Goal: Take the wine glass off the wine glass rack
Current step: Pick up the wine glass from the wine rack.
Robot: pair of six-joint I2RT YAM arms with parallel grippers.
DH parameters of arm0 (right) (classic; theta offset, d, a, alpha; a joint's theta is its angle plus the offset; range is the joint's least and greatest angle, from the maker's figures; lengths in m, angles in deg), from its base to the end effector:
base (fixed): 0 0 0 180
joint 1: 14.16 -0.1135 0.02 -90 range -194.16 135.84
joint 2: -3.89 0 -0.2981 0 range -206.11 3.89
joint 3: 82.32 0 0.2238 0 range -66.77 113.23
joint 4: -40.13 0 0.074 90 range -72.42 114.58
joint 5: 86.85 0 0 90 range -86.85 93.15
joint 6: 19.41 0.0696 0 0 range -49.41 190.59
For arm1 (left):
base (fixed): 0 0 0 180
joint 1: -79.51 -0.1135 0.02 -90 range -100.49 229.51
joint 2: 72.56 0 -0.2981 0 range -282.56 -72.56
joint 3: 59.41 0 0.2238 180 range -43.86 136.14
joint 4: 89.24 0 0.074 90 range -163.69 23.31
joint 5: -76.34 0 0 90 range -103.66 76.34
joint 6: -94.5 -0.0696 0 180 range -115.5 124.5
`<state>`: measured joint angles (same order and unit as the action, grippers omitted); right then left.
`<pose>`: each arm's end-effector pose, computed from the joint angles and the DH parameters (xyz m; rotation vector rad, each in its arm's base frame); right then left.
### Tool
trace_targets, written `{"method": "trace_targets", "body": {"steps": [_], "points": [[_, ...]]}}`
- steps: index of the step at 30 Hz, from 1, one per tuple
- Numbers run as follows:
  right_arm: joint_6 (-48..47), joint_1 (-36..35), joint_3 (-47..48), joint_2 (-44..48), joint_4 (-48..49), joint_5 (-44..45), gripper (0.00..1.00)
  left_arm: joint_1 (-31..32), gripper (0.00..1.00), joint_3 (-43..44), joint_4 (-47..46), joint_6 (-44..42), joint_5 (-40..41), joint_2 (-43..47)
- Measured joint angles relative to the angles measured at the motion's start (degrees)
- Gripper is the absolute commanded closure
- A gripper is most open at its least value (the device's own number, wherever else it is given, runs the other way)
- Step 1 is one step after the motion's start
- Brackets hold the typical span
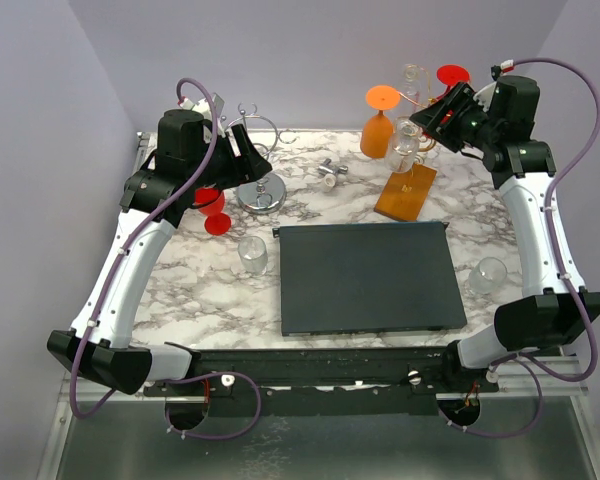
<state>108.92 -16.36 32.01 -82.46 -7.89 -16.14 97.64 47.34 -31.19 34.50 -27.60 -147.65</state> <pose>0.3288 0.0356 0.4681 0.3879 1.9440 0.7909 0.2424 -0.0970 0.4561 -0.0588 2.1046 -0.7652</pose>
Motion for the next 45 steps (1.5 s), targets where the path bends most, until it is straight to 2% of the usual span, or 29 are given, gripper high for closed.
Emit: {"method": "trace_targets", "body": {"steps": [8, 25, 30, 45], "points": [[0.00, 0.02, -1.29, -0.20, 0.28, 0.57, 0.42, 0.00, 0.31, 0.00, 0.00, -0.02, 0.00, 0.00], [0.68, 0.00, -1.88, -1.42, 1.55, 0.55, 0.62, 0.02, 0.31, 0.00, 0.00, 0.00, 0.00, 0.00], [0.63, 0.00, -1.88, -1.51, 1.49, 0.59, 0.73, 0.02, 0.31, 0.00, 0.00, 0.00, 0.00, 0.00], [-0.07, 0.07, -1.88, -1.53, 1.20, 1.36, 0.82, 0.33, 0.31, 0.00, 0.00, 0.02, 0.02, -0.02]]}}
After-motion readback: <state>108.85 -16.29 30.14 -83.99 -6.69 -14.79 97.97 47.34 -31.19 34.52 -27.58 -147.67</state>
